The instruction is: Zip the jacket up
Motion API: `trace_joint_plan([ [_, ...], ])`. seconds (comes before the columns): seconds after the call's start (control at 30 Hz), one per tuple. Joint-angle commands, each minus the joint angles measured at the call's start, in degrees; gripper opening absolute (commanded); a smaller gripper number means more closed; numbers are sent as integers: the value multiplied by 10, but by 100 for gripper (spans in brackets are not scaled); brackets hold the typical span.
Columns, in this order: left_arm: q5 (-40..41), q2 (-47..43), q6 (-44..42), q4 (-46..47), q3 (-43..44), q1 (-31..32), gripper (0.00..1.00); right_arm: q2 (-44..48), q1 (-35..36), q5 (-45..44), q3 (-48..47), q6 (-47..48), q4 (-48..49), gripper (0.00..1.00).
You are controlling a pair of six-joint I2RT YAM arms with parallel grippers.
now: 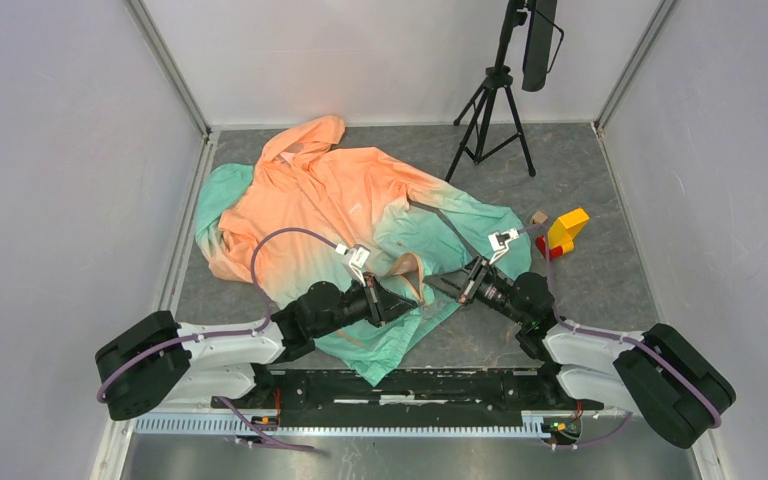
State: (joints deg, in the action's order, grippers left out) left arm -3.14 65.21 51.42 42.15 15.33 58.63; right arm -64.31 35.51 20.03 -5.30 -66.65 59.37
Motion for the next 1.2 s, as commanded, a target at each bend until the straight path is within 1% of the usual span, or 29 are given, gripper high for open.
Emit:
trace_joint_plan([
  [0.0, 2, 3, -1, 36, -3, 2, 2, 4, 2, -13, -18, -5, 36, 0],
  [0.37, 2, 13, 5, 47, -3, 2, 2, 11, 6, -31, -12, -30, 53, 0],
  [0.63, 4, 32, 14, 70, 2, 2, 2, 7, 32, -79, -3, -67, 84, 0],
  [0.77, 17, 34, 17, 76, -2, 2, 2, 2, 43, -89, 2, -101, 108, 0],
  [0.93, 53, 20, 12, 62, -7, 2, 2, 31, 56, -116, 13, -124, 72, 0],
  [1.03, 61, 21, 13, 69, -7, 2, 2, 46, 65, -128, 1, -124, 24, 0],
  [1.17, 59, 30, 14, 78, -1, 2, 2, 54, 73, -153, 4, -135, 9, 0],
])
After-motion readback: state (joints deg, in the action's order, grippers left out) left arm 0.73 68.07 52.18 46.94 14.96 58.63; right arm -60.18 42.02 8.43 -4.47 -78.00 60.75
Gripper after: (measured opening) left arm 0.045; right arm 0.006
